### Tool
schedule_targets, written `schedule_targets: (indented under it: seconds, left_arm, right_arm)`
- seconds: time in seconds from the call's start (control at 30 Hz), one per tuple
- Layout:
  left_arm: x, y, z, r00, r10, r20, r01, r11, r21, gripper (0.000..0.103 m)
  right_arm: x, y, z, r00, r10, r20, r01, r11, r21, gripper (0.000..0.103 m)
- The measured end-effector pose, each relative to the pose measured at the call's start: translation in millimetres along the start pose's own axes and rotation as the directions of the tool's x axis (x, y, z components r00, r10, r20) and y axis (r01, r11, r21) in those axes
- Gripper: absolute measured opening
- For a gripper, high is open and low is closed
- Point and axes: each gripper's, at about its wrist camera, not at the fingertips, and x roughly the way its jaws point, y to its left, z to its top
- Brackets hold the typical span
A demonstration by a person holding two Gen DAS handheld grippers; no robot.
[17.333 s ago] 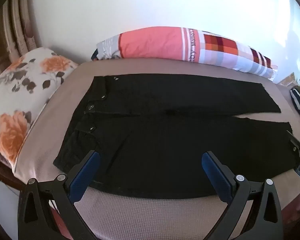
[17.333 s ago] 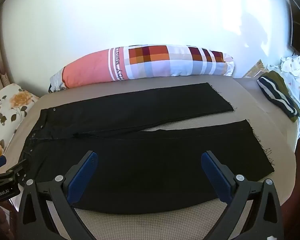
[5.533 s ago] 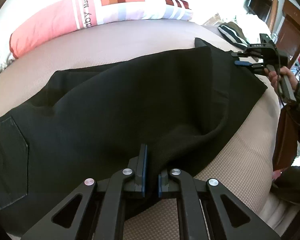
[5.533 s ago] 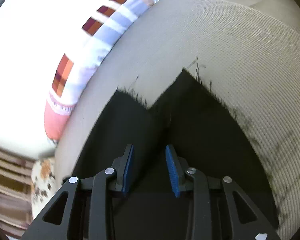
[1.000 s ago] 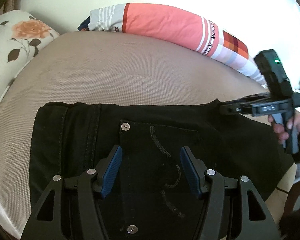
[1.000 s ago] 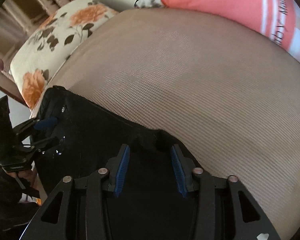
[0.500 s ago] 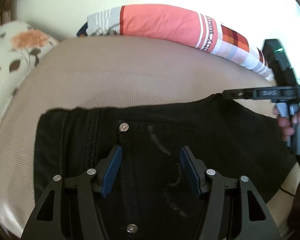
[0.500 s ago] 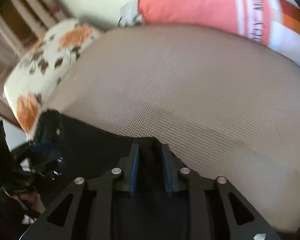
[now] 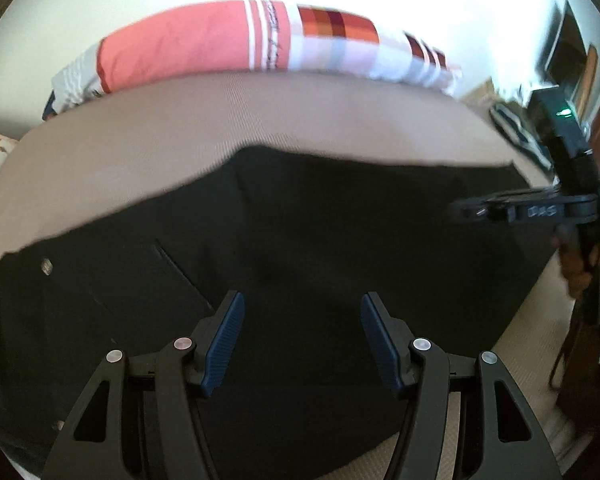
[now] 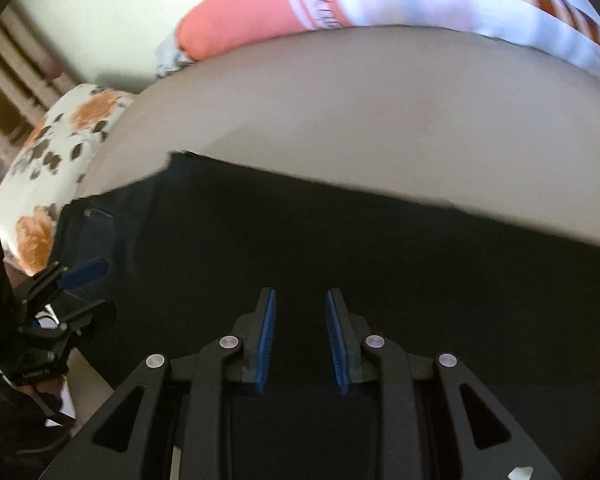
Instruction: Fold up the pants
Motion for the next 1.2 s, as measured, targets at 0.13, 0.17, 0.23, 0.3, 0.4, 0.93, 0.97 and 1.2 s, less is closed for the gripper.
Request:
schedule_targets:
  seconds: [0.13,0.17,0.23,0.3,0.4,0.93,0.97,1.2]
  left_arm:
    - [8.1,-4.3,-20.9,0.999,0.045,-0.02,-0.044,0.998,0.04,0.061]
    - [7.5,-5.8,-23.7,0.998,0.059,-0.02,-0.058,0.997,0.059,0.061]
    - [4.4,-6.7,-27.7,0.997,0.072,-0.017,-0.071,0.996,0.063,0.061]
    - [3.5,-5.3,-26.6,0.997,0.079,-0.022,-0.078,0.996,0.042,0.061]
    - [2.0,-3.1,-23.3,0.996,0.083,-0.037,-0.084,0.996,-0.01,0.061]
    - [12.8,-43.2,24.3,0.998,-0.05,-0.044,0.046,0.995,-0.088,0.064]
    - [16.5,-44.5,27.1,0.997,-0.061,-0.054,0.056,0.994,-0.094,0.064]
    - [28.8,-40.1,31.0,0.992,-0.076,-0.101,0.061,0.989,-0.138,0.064]
  right_arm:
    - [-19.6,-33.8,-28.3,0.998,-0.048,0.034,0.047,0.998,0.044,0.023]
    - [-24.4,-42.0,-32.9,0.997,-0.062,0.039,0.059,0.996,0.059,0.023]
    - [-36.7,-63.5,-44.0,0.993,-0.098,0.06,0.092,0.991,0.094,0.021]
    - [-48.3,-87.9,-53.1,0.992,-0.099,0.079,0.086,0.985,0.146,0.021]
    - [-65.5,-120.7,-62.0,0.984,-0.146,0.101,0.121,0.967,0.222,0.022]
    - [-149.0,-287.1,-73.9,0.989,-0.018,0.146,-0.049,0.895,0.442,0.028]
    - [-148.8,-297.4,-74.4,0.99,0.004,0.139,-0.067,0.89,0.45,0.028]
    - [-137.4,-344.2,-80.1,0.983,0.136,0.12,-0.178,0.845,0.505,0.028]
